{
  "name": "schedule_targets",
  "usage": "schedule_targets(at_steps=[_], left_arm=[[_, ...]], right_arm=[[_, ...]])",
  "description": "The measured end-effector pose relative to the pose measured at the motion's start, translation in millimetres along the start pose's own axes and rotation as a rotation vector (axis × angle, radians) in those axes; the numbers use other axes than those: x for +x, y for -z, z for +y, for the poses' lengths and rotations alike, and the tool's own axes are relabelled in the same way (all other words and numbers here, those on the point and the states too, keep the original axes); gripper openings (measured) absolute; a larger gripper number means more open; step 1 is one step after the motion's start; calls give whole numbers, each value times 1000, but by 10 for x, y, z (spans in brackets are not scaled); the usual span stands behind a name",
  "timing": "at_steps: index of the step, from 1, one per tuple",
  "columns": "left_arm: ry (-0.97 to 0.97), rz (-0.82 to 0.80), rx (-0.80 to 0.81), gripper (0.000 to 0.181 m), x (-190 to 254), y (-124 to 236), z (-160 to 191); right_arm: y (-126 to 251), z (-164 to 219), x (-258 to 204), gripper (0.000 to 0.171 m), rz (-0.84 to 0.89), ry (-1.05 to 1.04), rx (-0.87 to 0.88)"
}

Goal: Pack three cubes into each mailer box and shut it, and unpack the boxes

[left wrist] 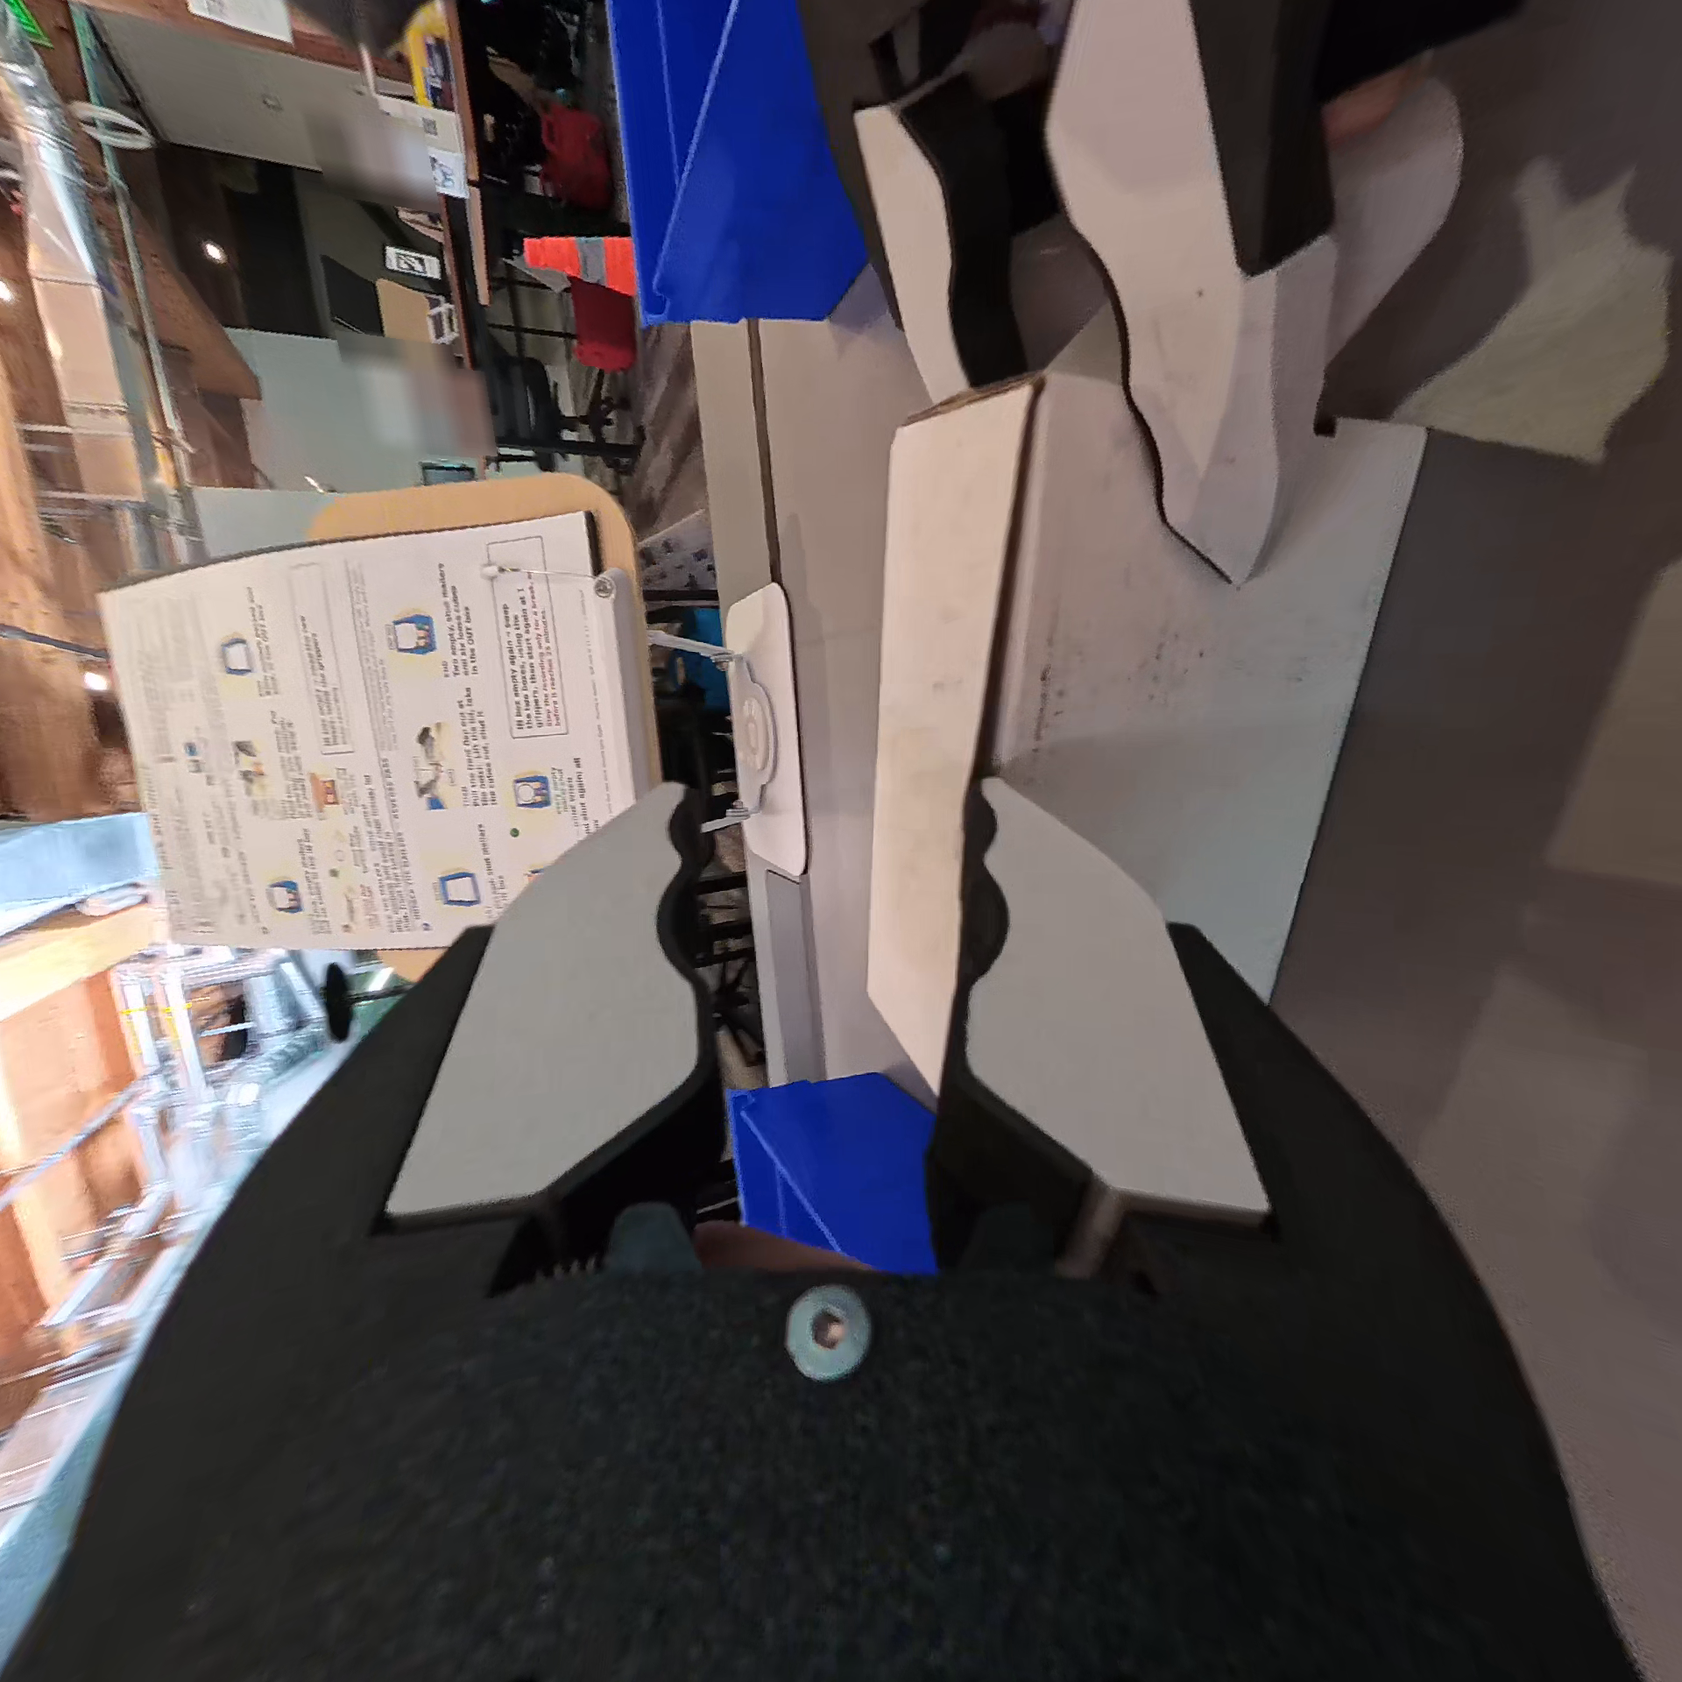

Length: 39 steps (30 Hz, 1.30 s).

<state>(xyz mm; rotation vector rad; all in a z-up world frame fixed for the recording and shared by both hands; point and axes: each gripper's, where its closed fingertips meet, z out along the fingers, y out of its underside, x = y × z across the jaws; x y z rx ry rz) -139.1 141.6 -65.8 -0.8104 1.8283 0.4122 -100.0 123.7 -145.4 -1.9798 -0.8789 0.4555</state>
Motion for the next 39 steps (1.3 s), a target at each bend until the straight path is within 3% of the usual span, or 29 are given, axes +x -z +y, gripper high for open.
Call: schedule_targets(at_steps=[5, 9, 11, 14, 18, 24, 29, 31, 33, 36, 39], left_arm=[[-53, -93, -42, 38, 17, -33, -9], [-2, -25, -34, 28, 74, -56, -2], [1, -6, -31, 28, 71, -62, 2], [8, -20, -32, 46, 1, -34, 6], [43, 25, -46, 49, 11, -15, 65], [-137, -52, -115, 20, 62, -136, 104], [-133, -81, -135, 1, 55, -235, 149], [-140, -74, -169, 1, 43, -253, 159], [-76, -27, -167, 1, 59, -258, 108], [-39, 4, -134, 1, 57, -247, -42], [-35, 59, -151, 1, 92, -253, -19]], right_arm=[[4, 3, -22, 64, -7, -1, -8], [7, 10, -25, 64, -4, 8, -15], [5, 10, -23, 64, -2, 13, -14], [14, 2, -17, 64, 7, 41, -13], [-19, -20, -62, 64, 12, 31, -11], [-34, -9, -173, 63, -31, 42, -42], [-26, -37, -43, 63, 53, 43, -1], [-53, -88, 13, 67, 121, 19, 42], [-75, -197, 19, 93, 140, -27, 117], [-132, -266, 60, 106, 159, -97, 156], [-188, -189, 64, 96, 127, -113, 128]])
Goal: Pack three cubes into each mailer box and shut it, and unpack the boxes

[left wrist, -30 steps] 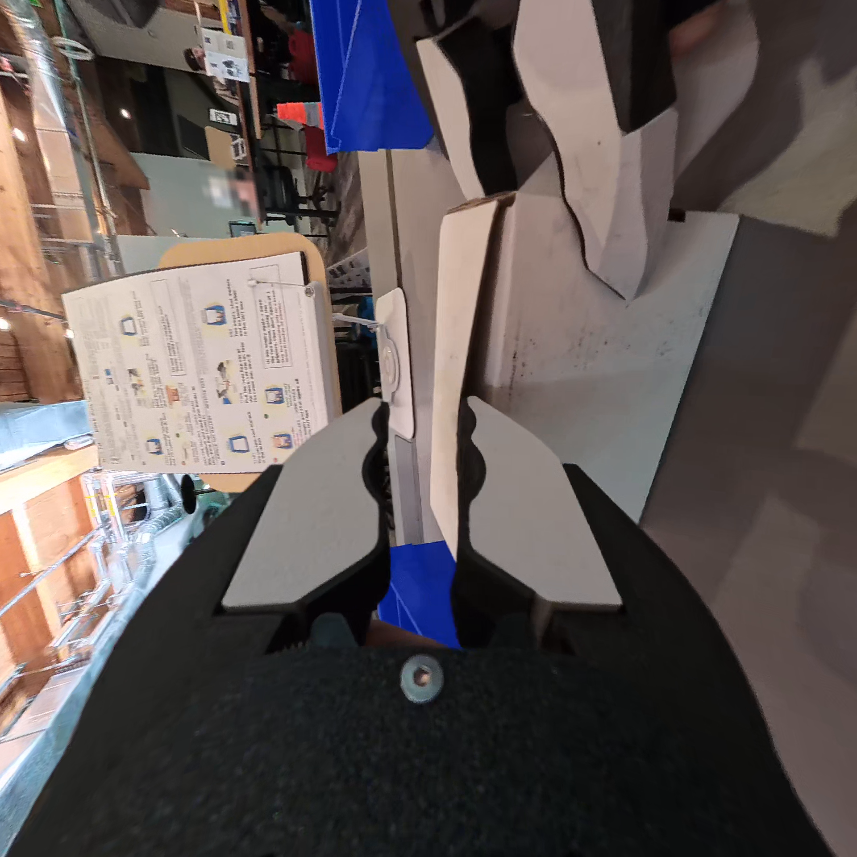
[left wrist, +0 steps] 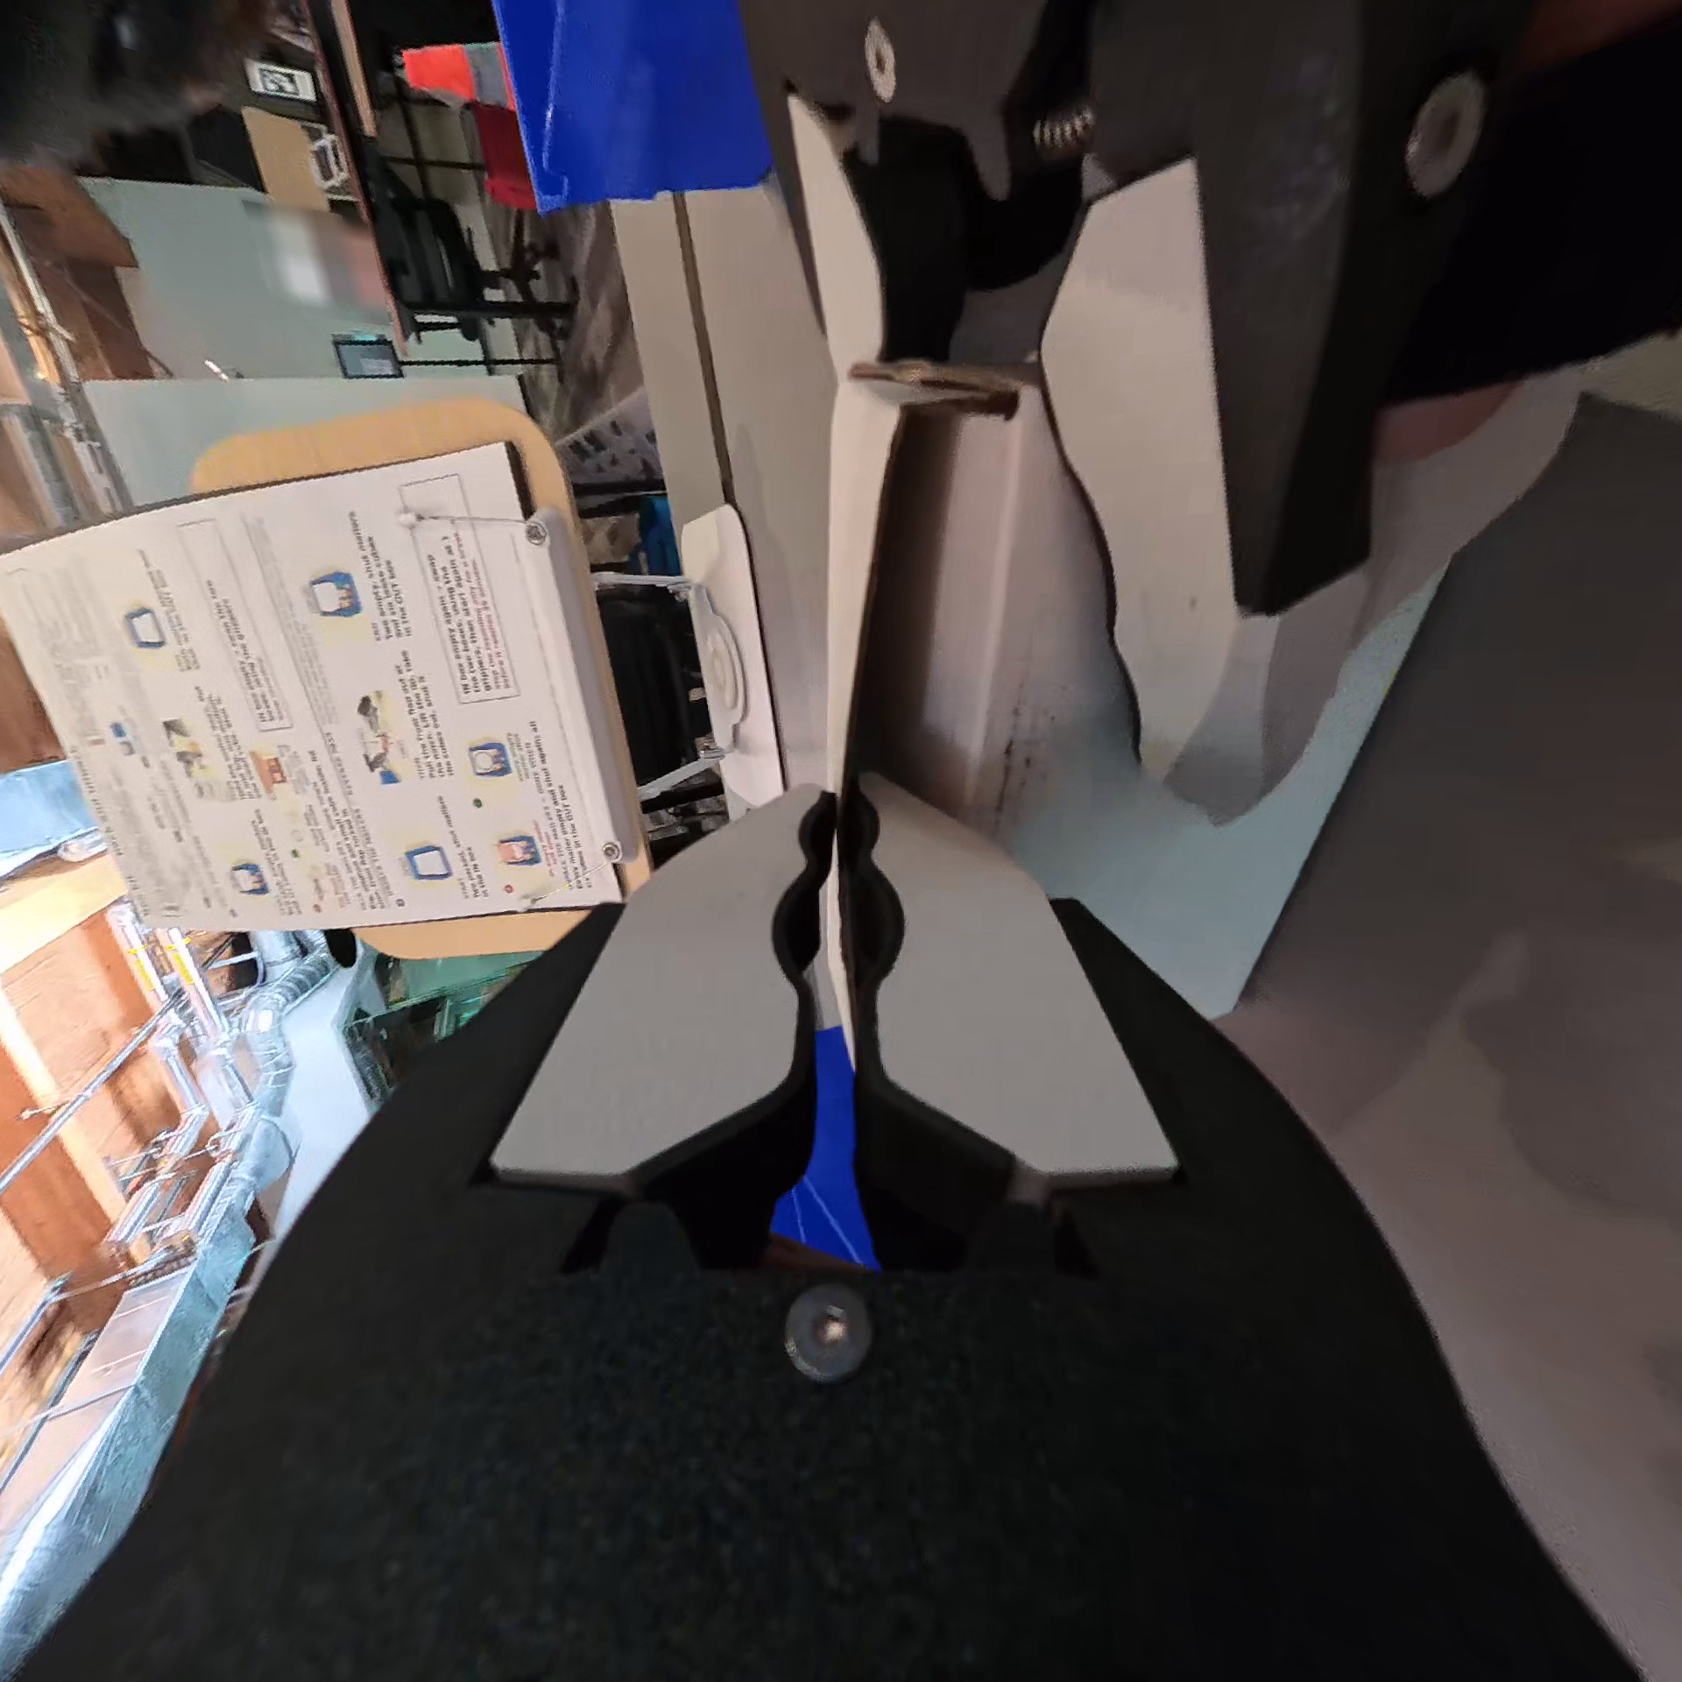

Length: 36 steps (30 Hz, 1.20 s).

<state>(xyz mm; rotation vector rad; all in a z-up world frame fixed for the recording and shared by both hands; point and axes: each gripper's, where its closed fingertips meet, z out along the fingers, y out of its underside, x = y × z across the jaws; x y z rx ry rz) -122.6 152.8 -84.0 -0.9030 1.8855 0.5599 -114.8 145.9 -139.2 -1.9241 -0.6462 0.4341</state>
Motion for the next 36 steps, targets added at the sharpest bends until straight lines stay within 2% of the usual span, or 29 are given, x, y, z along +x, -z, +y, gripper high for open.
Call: schedule_targets(at_steps=[6, 9, 12, 15, 19, 22, 23, 26, 28, 36], left_arm=[[73, 145, 56, 2, -38, 115, 13], [159, 230, 103, 2, -131, 209, -6], [191, 274, 148, 2, -134, 244, -37], [163, 260, 139, 2, -111, 274, -32], [165, 229, 126, 2, -80, 311, 27], [184, 229, 123, 2, -78, 325, 45], [188, 230, 116, 2, -83, 327, 47], [192, 243, 110, 2, -72, 339, 29], [197, 252, 104, 2, -71, 355, 36], [297, 250, 100, 2, -261, 370, 127]], right_arm=[[14, 21, -18, 89, 31, 171, -33], [46, 5, 49, 89, 142, 375, -38], [76, -13, 113, 89, 233, 483, -11], [148, 9, 47, 84, 168, 435, 29], [454, -24, -27, 92, 18, 62, 77], [622, -261, -92, 82, -90, -171, 218], [616, -293, -122, 80, -102, -179, 233], [503, -187, -99, 61, 26, -50, 185], [486, -168, -108, 59, 97, 16, 183], [434, -69, -259, 53, 133, 206, 114]])
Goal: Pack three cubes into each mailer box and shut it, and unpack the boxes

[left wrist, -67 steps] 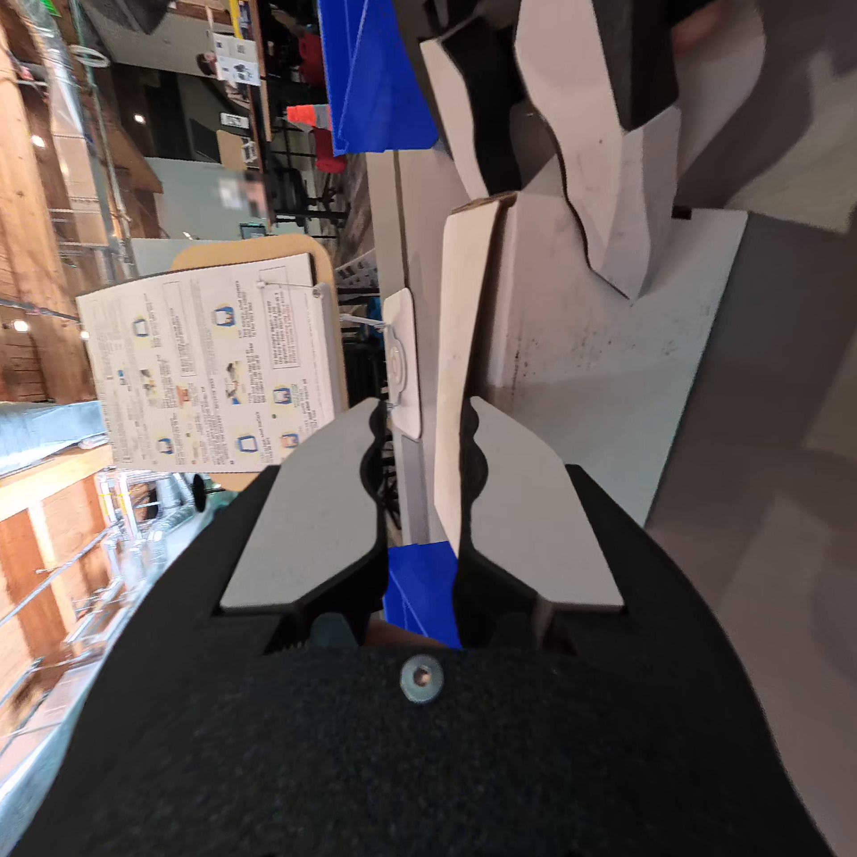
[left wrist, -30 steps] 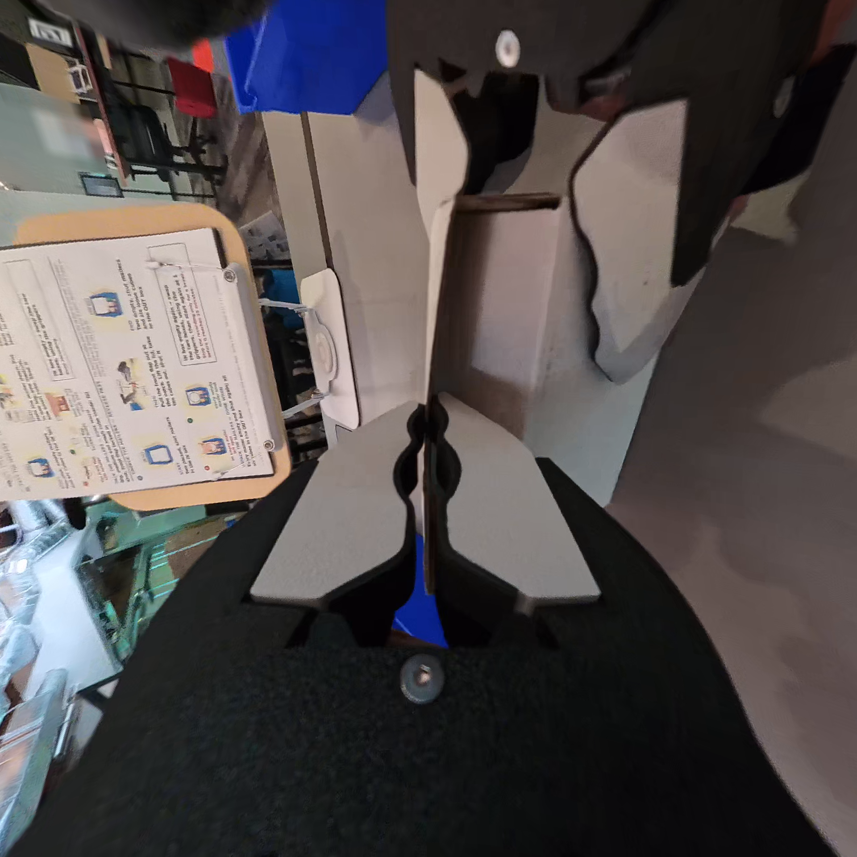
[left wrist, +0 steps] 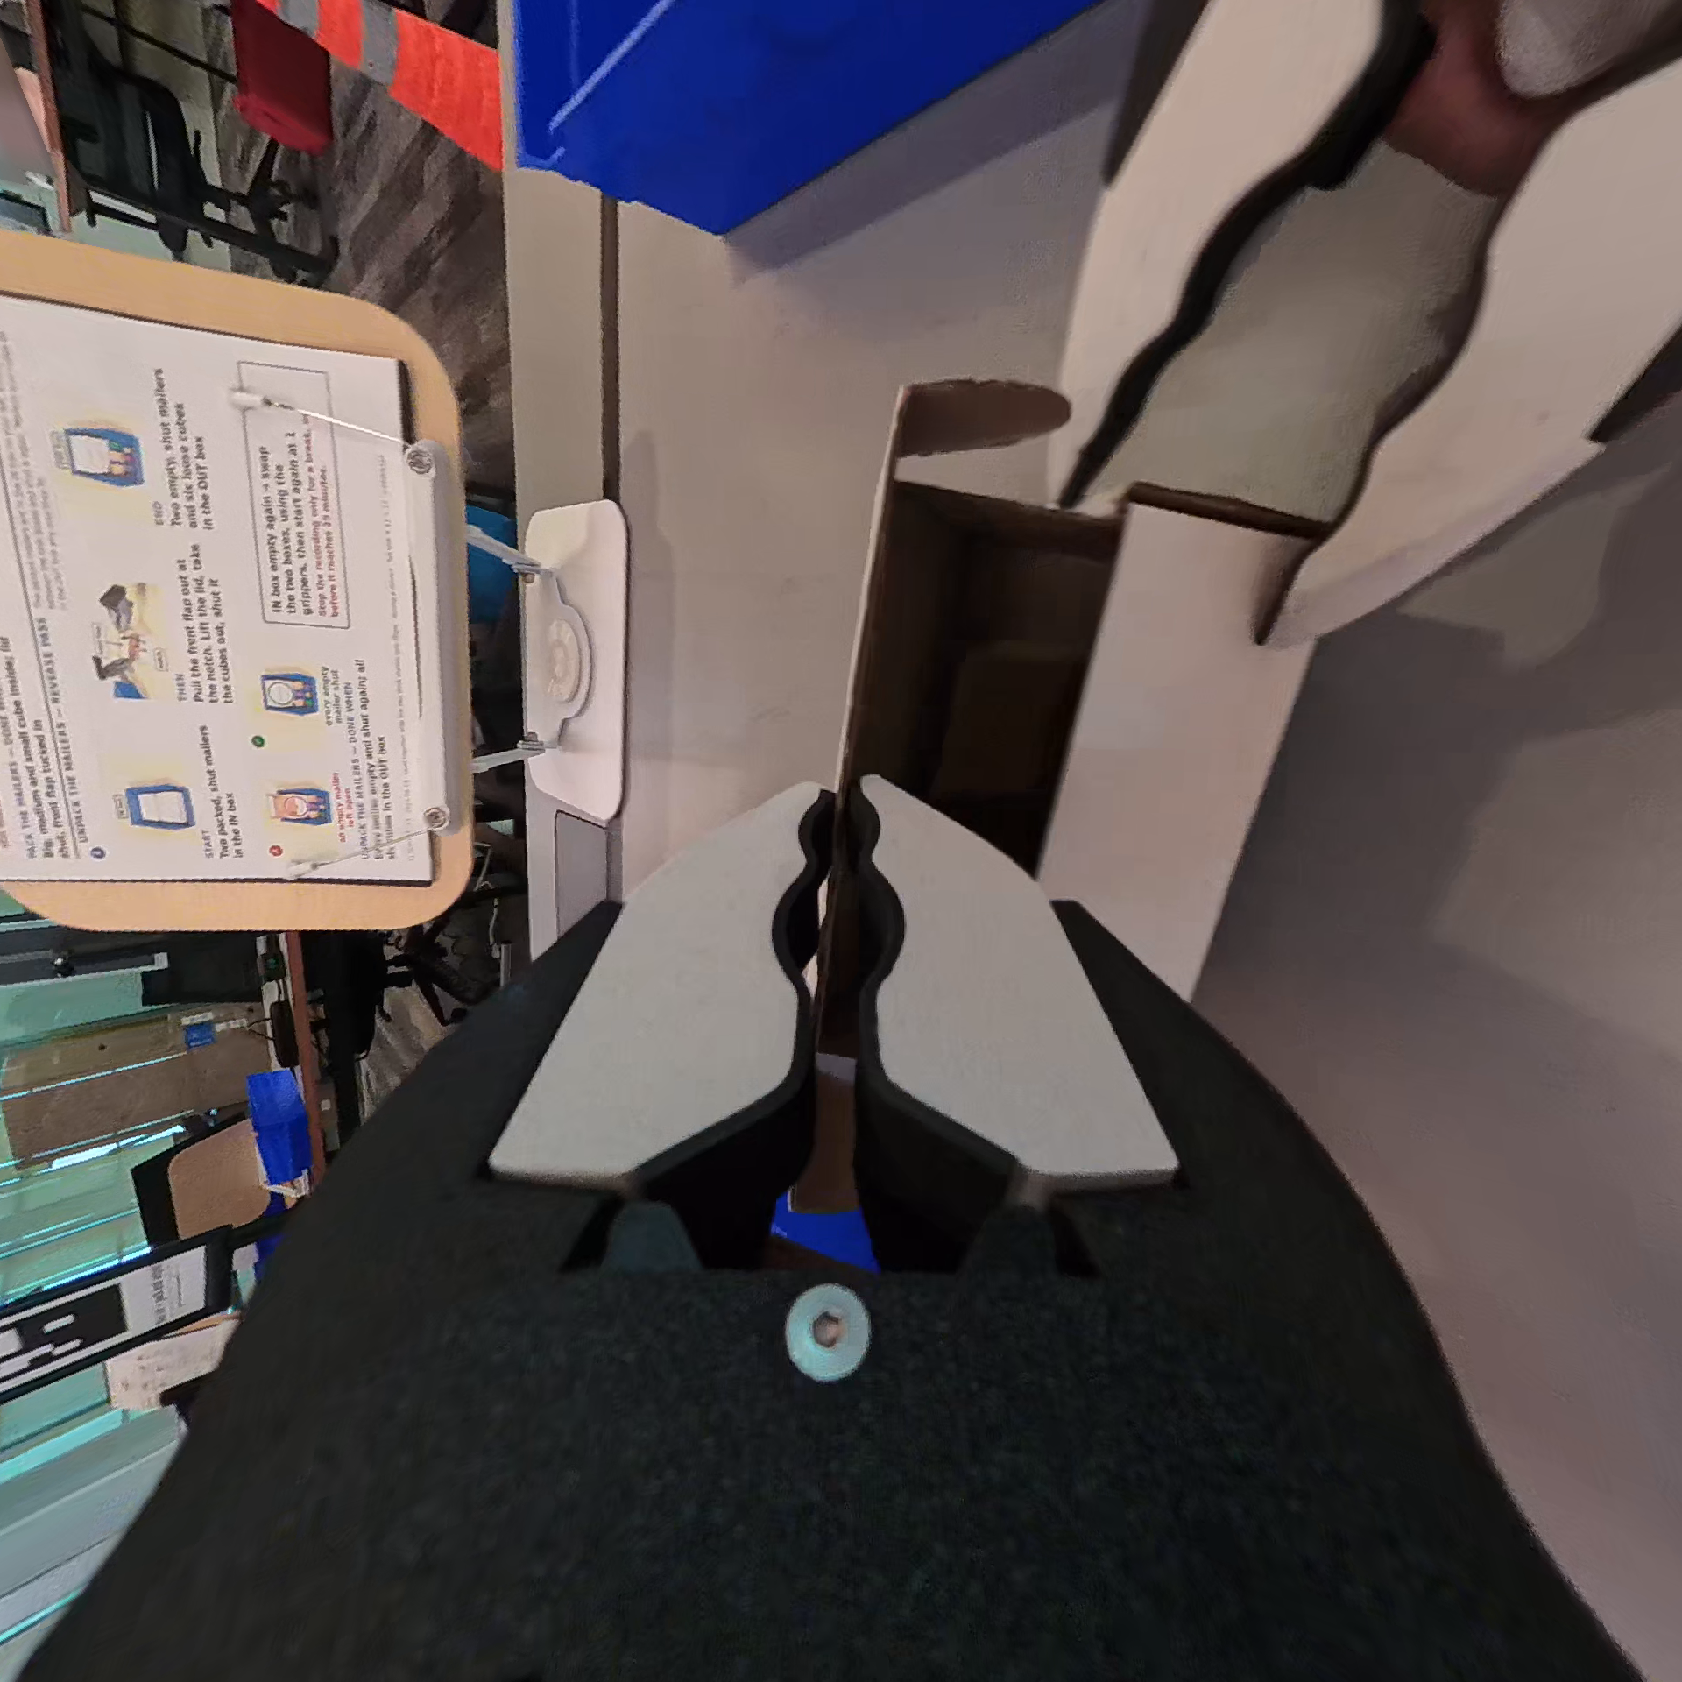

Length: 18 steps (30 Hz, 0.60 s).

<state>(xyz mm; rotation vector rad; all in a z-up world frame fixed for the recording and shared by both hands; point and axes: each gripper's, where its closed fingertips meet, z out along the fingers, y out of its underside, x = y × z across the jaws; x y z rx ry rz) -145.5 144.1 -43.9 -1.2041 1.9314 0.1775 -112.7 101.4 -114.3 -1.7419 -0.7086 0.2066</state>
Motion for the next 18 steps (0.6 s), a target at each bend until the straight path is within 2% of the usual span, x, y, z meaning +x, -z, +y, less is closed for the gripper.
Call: schedule_targets(at_steps=[5, 9, 14, 18], left_arm=[[-15, -63, -32, 1, -256, -52, 25], [-4, -75, -34, 2, -448, -213, 0], [-56, -97, -129, 1, -713, -672, 166], [-56, -25, -204, 1, -748, -1162, 267]], right_arm=[[-44, 122, -71, 45, -30, 10, -48], [-133, 335, -186, 43, -95, 24, -178], [-164, 424, -226, 44, -66, 93, -247], [-162, 429, -247, 39, -63, 120, -249]])
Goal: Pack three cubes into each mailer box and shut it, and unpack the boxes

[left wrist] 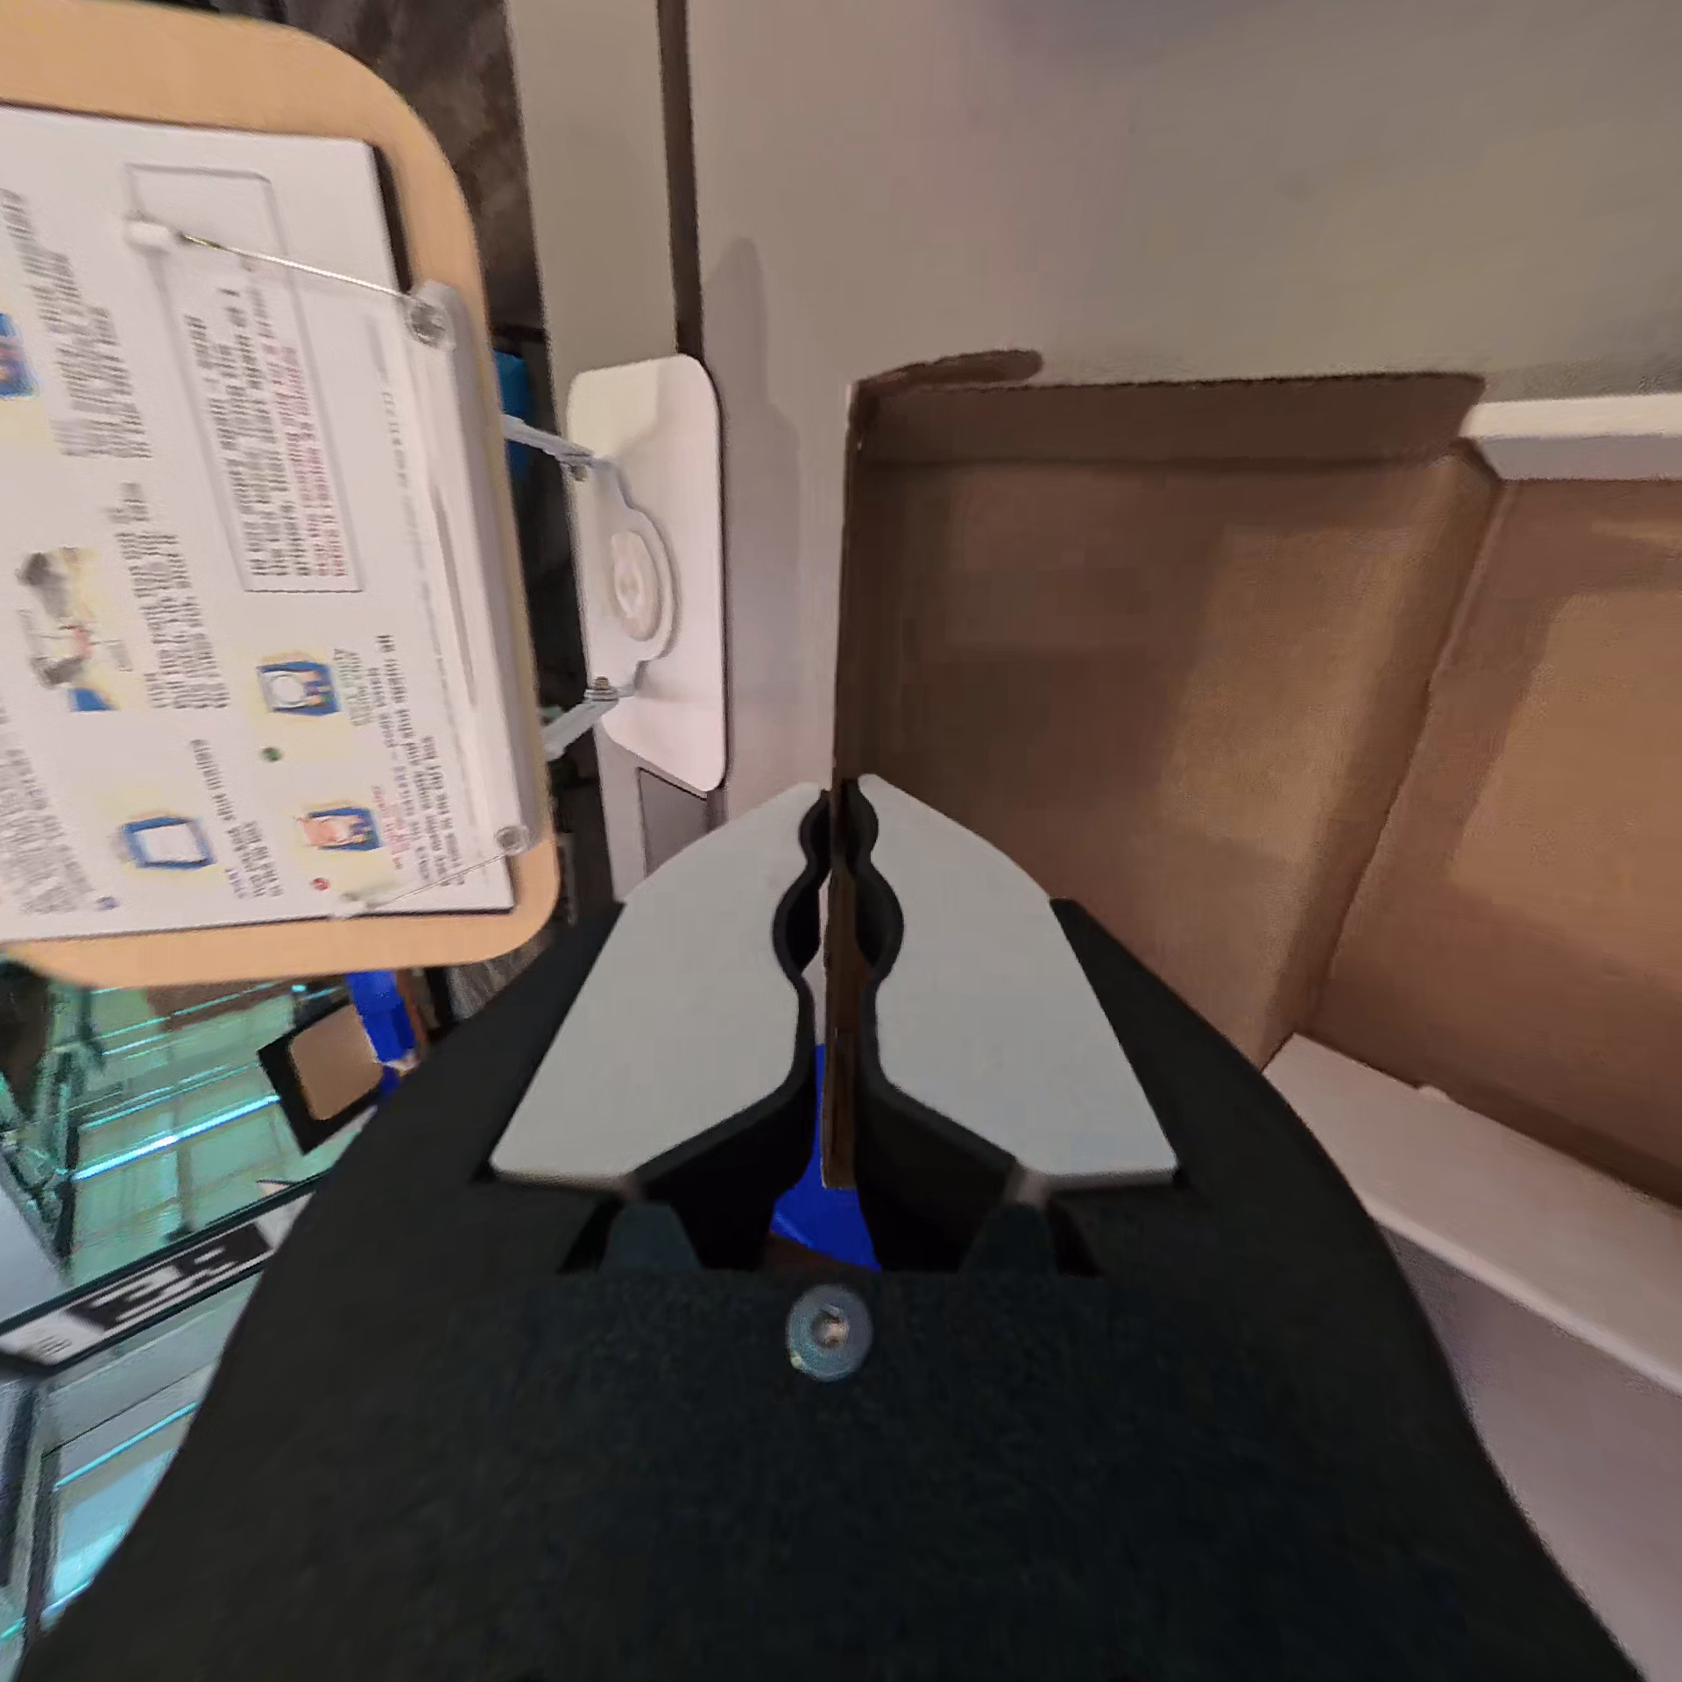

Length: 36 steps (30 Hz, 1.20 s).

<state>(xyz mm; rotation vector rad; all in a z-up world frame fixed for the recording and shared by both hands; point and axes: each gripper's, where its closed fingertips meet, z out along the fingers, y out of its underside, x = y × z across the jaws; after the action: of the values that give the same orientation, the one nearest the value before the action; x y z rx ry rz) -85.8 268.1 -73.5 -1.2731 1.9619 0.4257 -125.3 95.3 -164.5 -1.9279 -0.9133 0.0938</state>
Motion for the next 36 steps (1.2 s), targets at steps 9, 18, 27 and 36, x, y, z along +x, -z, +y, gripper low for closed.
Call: schedule_targets(at_steps=[9, 18, 27, 36], left_arm=[[117, 261, -38, 10, 317, -830, -178], [56, 176, 12, 23, 10, -703, -345], [311, 25, 259, 58, -137, 422, -137], [851, 134, 646, 47, 969, 1916, 396]], right_arm=[[-19, -19, -14, 34, 3, 51, 11], [-35, -220, 98, 75, -96, -71, 53], [53, 65, 708, 114, -52, -189, 94], [-284, -16, 696, 120, -193, -315, 51]])
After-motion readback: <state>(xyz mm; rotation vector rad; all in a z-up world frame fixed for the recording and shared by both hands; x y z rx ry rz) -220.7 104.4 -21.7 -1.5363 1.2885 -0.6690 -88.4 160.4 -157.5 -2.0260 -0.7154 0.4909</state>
